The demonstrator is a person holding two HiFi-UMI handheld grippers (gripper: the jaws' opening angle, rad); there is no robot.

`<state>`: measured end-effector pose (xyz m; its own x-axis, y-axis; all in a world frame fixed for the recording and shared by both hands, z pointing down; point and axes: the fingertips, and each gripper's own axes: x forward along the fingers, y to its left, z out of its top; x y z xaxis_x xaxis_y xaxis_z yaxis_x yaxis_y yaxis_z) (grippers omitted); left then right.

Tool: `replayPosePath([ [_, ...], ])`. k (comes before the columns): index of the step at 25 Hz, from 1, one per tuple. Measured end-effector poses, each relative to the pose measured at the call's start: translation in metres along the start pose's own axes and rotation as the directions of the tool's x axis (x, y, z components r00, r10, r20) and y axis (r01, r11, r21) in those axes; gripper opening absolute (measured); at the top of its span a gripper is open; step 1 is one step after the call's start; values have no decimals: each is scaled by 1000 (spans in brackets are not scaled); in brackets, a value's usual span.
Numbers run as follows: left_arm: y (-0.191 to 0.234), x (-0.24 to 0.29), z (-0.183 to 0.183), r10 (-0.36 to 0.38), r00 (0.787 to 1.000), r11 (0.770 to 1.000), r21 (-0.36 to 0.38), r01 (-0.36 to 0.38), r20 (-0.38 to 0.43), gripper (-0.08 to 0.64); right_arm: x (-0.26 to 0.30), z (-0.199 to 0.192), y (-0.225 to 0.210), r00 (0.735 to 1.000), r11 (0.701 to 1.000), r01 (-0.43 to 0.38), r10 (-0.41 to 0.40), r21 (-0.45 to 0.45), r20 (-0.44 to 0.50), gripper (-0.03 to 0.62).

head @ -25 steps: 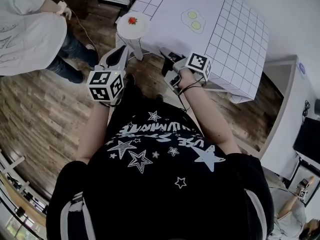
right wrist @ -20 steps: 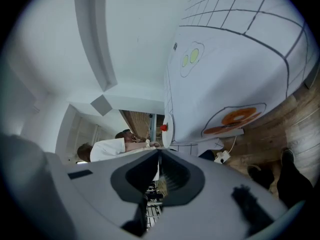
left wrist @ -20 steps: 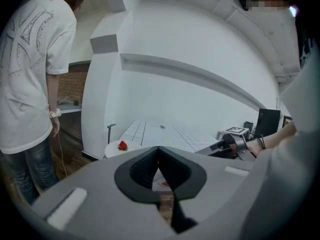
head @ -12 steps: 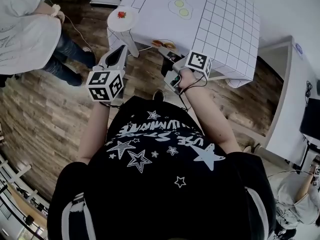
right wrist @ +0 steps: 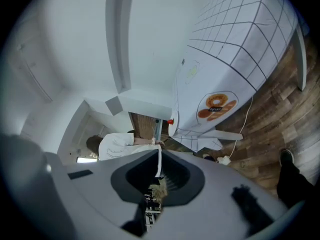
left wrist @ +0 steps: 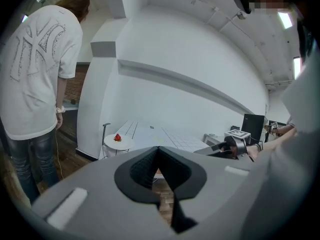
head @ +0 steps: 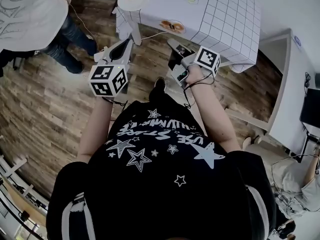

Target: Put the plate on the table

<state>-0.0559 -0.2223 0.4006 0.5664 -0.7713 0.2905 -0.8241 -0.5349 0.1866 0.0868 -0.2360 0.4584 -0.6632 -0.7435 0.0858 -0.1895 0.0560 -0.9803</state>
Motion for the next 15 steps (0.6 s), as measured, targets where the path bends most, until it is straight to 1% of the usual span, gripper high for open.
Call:
replayPosePath([
  [1,0,-4,9,1,1000,1000,16,-1,6,9,1,-3,7,1000,1000,-11,11,1,0,28],
  [2,-3,-8,12,-2,1000,1000,17,2,13,9,-3,-7,11,1000,1000,-4,3,-15,-7,28],
  [4,-13,-18,-4,-13,1000,1000,-18,14,28,9,-18,-16,10,999,997,35,-37,-73,-33,28],
  [5,-16,-26,-15,-17,999,999,-34,18,31,9,-24,-25,9,998,995,40,-44,-92,-41,28],
  [7,-20,-46,-34,-21,999,999,-37,23,33,9,-33,-46,7,998,992,40,-47,-122,-48,28],
  [10,-32,-80,-49,-18,999,1000,-17,19,48,9,-48,-76,10,998,989,-3,-6,-146,-58,23],
  [11,-36,-91,-54,-16,999,1000,-15,17,51,9,-56,-86,9,998,987,-4,-6,-158,-65,21],
  [15,-47,-132,-76,-12,999,999,-35,14,40,9,-84,-130,14,997,985,-24,12,-171,-75,20],
])
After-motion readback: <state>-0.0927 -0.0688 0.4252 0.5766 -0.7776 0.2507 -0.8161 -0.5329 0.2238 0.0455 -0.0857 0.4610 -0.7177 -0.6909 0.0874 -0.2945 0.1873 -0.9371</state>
